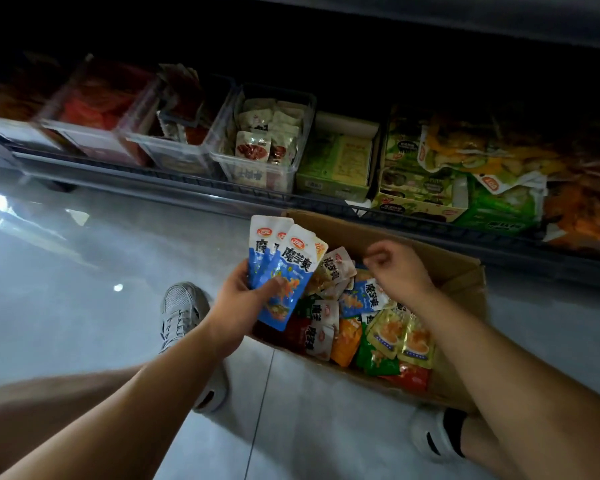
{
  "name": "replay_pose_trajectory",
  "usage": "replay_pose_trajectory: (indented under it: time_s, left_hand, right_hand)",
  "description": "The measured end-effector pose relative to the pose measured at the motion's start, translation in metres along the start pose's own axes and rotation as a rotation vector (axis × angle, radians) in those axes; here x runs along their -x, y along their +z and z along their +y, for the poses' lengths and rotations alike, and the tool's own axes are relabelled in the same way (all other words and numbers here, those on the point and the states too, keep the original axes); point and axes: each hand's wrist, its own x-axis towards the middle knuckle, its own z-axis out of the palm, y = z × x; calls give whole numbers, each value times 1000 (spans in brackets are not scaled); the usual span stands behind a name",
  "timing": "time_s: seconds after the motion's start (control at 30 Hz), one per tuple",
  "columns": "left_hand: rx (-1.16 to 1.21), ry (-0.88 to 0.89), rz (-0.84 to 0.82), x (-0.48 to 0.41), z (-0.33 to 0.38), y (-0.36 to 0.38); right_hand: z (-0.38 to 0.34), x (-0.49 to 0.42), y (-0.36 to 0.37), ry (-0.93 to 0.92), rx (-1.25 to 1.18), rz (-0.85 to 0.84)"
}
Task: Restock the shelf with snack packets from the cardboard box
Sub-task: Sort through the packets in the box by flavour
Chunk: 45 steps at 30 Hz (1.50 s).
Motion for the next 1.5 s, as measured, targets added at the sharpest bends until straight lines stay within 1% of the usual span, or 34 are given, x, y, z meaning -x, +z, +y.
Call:
replay_pose_trajectory:
  time_s: [0.07,0.13,0.23,0.3,0.4,0.47,0.57,0.7,0.77,0.83,0.87,0.93,1.0,1.07,1.17,1.27,1.37,1.4,1.43,1.47,1.5]
  left_hand:
    - [5,13,29,-1,-1,-4]
    - [-10,12,35,-2,-4,-5]
    - [-23,15,35,-6,-7,-7]
    - [-33,23,39,-9,-8,-8]
    - [-57,29,36,-11,-10,-7]
    - [-66,33,44,-12,-12,-6]
    - [-74,36,46,-13,-13,-6]
    - [-44,24,52,-15,-11,-4]
    - [-5,14,48,-15,-9,-2]
    - [31,-5,22,-14,-7,1]
    - [47,-15,8,-13,-8,4]
    - [66,-18,-7,-9,-9,13]
    - [81,-12,-33,-4,-12,21]
    - [115,-14,-92,0,-13,27]
    - [145,-7,-169,4,-13,29]
    - [134,-27,-200,7,-9,27]
    - [103,-13,-117,3,-2,19]
    - [105,6,-73,-1,0,14]
    - [114,27,-31,-4,2,9]
    - [122,47,4,-8,3,3]
    - [124,64,33,-10,5,-2]
  right_hand:
    - [41,-7,6,71,212,-36]
    - [73,-8,16,116,351,-34]
    - [99,-10,33,149,401,6]
    - [107,-12,41,192,360,14]
    - [107,-17,48,217,184,62]
    - [104,-19,48,215,105,60]
    - [92,-17,38,131,95,77]
    - [59,-10,-4,-26,206,48]
    - [35,-5,-27,-89,129,32]
    - [7,1,-43,-105,-31,22]
    - [-8,4,-48,-105,-109,5]
    - [-33,12,-50,-109,-246,-88]
    - [-49,19,-43,-122,-310,-190]
    - [-56,25,-31,-115,-326,-223]
    - [-59,31,-16,-70,-308,-160]
    - [-61,39,-7,-69,-341,-112]
    - [-57,38,-9,-38,-478,-58]
    - [-49,33,-11,-19,-456,-13]
    - [-37,26,-13,-10,-349,40]
    - [-22,19,-15,-11,-193,70]
    - [-4,13,-15,-8,-36,59]
